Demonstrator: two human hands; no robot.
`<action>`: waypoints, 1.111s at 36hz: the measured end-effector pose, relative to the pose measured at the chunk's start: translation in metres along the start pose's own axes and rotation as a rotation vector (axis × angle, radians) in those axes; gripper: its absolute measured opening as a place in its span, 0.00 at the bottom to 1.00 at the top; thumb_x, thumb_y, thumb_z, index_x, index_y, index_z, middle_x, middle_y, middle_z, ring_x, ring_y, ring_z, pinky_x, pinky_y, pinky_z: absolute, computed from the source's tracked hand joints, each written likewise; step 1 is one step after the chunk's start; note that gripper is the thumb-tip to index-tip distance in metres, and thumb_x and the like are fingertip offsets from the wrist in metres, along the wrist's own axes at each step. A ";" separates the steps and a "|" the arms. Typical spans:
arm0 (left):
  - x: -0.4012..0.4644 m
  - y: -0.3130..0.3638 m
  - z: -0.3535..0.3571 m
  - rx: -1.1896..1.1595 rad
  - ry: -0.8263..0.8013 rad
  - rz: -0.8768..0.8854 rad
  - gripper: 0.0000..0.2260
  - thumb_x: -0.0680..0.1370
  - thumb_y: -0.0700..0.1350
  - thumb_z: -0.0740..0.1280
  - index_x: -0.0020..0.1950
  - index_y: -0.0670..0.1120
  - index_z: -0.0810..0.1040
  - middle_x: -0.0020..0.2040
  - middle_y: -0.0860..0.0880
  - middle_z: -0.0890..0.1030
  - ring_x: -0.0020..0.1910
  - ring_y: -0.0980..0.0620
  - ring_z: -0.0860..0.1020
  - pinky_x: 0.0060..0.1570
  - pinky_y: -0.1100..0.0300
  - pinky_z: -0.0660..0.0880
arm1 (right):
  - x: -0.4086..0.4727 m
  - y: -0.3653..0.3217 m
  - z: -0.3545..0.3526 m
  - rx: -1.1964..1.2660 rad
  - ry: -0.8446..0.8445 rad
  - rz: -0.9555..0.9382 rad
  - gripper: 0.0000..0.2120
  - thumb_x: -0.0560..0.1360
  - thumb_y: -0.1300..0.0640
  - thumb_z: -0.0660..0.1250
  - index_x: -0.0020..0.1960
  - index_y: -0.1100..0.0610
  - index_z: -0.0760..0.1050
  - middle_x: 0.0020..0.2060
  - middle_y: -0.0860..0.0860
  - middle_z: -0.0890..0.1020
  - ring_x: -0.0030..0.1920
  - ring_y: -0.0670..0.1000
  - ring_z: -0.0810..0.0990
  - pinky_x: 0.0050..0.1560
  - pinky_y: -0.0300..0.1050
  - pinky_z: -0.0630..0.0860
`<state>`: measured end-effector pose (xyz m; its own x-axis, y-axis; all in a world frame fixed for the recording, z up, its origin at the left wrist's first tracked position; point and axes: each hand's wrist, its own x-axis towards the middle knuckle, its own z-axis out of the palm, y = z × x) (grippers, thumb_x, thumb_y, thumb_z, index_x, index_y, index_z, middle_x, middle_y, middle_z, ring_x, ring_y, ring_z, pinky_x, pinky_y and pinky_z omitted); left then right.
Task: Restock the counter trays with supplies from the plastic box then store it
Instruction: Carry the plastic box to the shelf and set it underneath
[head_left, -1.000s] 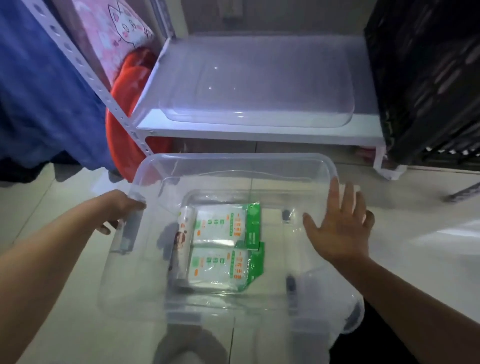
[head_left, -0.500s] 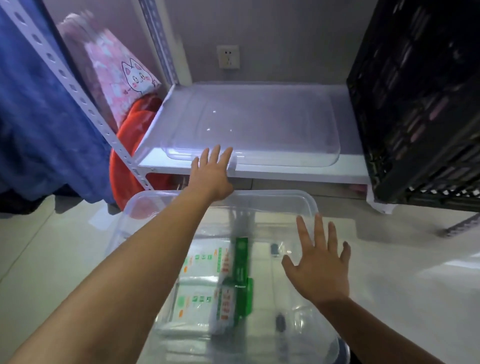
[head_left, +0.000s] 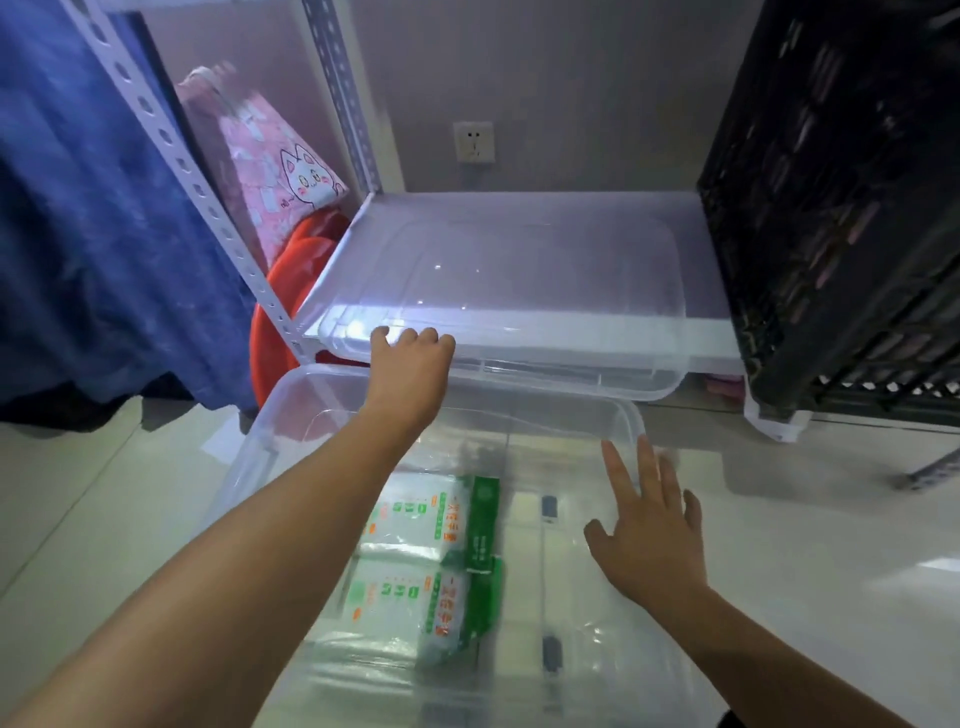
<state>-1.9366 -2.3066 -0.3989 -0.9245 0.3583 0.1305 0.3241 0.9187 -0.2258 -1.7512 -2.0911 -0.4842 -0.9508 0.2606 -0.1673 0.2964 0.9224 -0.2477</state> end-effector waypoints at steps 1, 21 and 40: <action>-0.005 -0.003 -0.001 -0.007 0.002 0.011 0.18 0.72 0.32 0.63 0.57 0.48 0.75 0.53 0.48 0.78 0.56 0.44 0.77 0.68 0.44 0.61 | 0.000 -0.005 0.000 0.010 0.003 0.009 0.42 0.76 0.43 0.58 0.77 0.40 0.31 0.78 0.49 0.31 0.79 0.56 0.36 0.77 0.60 0.47; -0.023 -0.017 -0.049 -0.109 0.338 -0.043 0.26 0.56 0.31 0.75 0.51 0.45 0.75 0.44 0.44 0.74 0.39 0.42 0.72 0.43 0.52 0.62 | -0.025 0.029 -0.039 0.620 0.255 0.243 0.46 0.69 0.33 0.68 0.79 0.49 0.52 0.78 0.52 0.60 0.76 0.57 0.60 0.73 0.62 0.61; -0.023 -0.064 -0.179 -0.273 0.911 -0.052 0.18 0.77 0.48 0.68 0.66 0.48 0.76 0.62 0.42 0.77 0.63 0.42 0.74 0.67 0.40 0.58 | 0.058 -0.026 -0.189 1.085 0.485 0.073 0.33 0.73 0.40 0.67 0.74 0.36 0.57 0.76 0.46 0.64 0.72 0.54 0.69 0.70 0.60 0.68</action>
<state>-1.9002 -2.3433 -0.2143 -0.4641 0.2023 0.8624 0.4296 0.9028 0.0194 -1.8308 -2.0466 -0.3072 -0.7941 0.5984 0.1062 0.0502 0.2386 -0.9698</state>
